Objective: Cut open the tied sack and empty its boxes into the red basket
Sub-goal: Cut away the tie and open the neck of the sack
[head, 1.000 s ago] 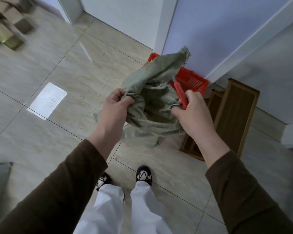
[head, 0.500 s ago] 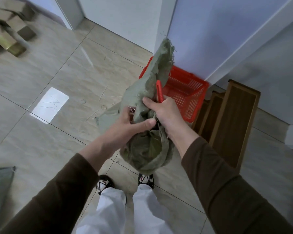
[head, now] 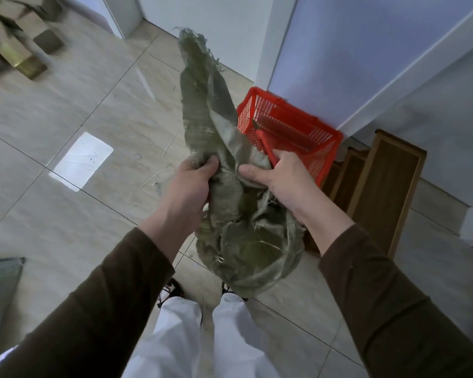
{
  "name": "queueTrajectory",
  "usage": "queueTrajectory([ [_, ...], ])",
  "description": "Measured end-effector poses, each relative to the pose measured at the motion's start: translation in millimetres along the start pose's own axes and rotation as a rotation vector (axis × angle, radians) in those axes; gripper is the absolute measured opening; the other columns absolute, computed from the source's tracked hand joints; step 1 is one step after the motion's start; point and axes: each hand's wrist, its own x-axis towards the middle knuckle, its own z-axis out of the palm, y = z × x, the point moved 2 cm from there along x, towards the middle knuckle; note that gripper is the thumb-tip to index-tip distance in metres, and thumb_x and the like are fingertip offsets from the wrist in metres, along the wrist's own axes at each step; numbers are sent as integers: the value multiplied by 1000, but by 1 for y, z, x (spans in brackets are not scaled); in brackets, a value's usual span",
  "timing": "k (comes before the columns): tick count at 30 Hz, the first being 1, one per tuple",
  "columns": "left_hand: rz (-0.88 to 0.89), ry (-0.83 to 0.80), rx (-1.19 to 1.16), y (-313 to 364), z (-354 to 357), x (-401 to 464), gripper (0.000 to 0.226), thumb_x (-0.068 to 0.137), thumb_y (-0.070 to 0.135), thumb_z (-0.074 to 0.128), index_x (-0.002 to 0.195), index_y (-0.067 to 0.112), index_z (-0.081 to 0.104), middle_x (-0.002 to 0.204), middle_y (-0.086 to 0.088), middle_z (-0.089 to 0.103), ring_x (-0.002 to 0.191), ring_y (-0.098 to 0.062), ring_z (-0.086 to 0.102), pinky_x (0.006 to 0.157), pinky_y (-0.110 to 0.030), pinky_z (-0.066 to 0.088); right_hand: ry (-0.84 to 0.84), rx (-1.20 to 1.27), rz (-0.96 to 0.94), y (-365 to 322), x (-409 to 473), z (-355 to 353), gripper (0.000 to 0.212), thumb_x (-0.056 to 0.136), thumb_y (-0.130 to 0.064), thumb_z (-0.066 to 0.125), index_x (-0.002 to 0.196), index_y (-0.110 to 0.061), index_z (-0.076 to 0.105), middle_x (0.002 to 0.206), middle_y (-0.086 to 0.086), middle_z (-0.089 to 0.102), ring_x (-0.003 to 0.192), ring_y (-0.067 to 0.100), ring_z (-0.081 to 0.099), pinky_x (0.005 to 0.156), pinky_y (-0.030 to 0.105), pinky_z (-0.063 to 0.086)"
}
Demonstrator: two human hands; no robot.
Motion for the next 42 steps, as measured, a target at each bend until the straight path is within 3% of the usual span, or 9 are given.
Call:
queueTrajectory([
  [5, -13, -29, -22, -5, 12, -6, 27, 110, 33, 53, 117, 14, 71, 100, -7, 83, 92, -27, 80, 73, -39, 66, 252, 106, -29, 9, -5, 10, 12, 97, -36, 73, 86, -33, 69, 90, -18, 73, 82, -10, 67, 72, 9, 45],
  [8, -66, -198, 35, -6, 12, -8, 26, 99, 36, 70, 110, 14, 78, 102, -9, 83, 91, -25, 81, 71, -31, 64, 297, 99, -55, 9, -7, 12, 13, 98, -38, 70, 91, -27, 72, 98, 0, 78, 95, 10, 72, 88, 32, 57],
  [14, -70, -120, -86, -13, 11, -7, 22, 101, 19, 70, 120, 8, 72, 105, -10, 83, 94, -26, 81, 73, -36, 65, 357, 169, 62, 10, -6, 12, 19, 95, -36, 68, 90, -18, 71, 106, 15, 78, 101, 34, 73, 94, 56, 58],
  [16, -67, -131, -111, -17, 13, -8, 23, 104, 19, 65, 122, 7, 71, 107, -10, 83, 97, -27, 81, 74, -36, 65, 342, 140, 99, 12, -5, 9, 15, 96, -38, 71, 95, -23, 71, 103, 5, 79, 96, 25, 75, 94, 52, 60],
  [20, -37, -132, -59, -21, 10, -6, 22, 105, 22, 63, 122, 10, 72, 109, -9, 82, 99, -25, 80, 78, -35, 65, 452, -523, -153, -5, -26, -20, 50, 93, -80, 50, 107, -32, 50, 101, -14, 58, 82, 3, 61, 66, 31, 56],
  [24, -37, -128, -42, -21, 9, -6, 21, 106, 24, 62, 115, 9, 74, 104, -9, 83, 95, -25, 80, 79, -37, 65, 342, -820, -404, -29, -61, -21, 28, 106, -57, 38, 104, -31, 50, 82, -20, 51, 65, -4, 53, 50, 19, 40],
  [30, -10, -103, 19, -17, 4, -4, 19, 106, 27, 62, 104, 14, 76, 93, -6, 83, 85, -22, 80, 74, -36, 66, 181, -1189, -243, -30, -91, -18, 13, 102, -46, 59, 108, -34, 56, 78, -14, 62, 59, 12, 60, 46, 25, 46],
  [35, 38, -107, 116, -21, 7, -3, 20, 103, 31, 67, 106, 14, 77, 106, -14, 82, 100, -32, 79, 94, -50, 63, 120, -1242, -194, -30, -89, -9, 14, 106, -42, 54, 117, -34, 53, 80, -7, 67, 66, 19, 68, 57, 36, 59],
  [42, 100, -110, 152, -19, 8, -7, 36, 94, 37, 70, 119, 11, 73, 113, -16, 79, 105, -34, 77, 98, -56, 60, 109, -1297, -168, -33, -84, -8, 16, 107, -30, 54, 123, -32, 53, 81, -6, 63, 70, 22, 68, 60, 37, 58],
])
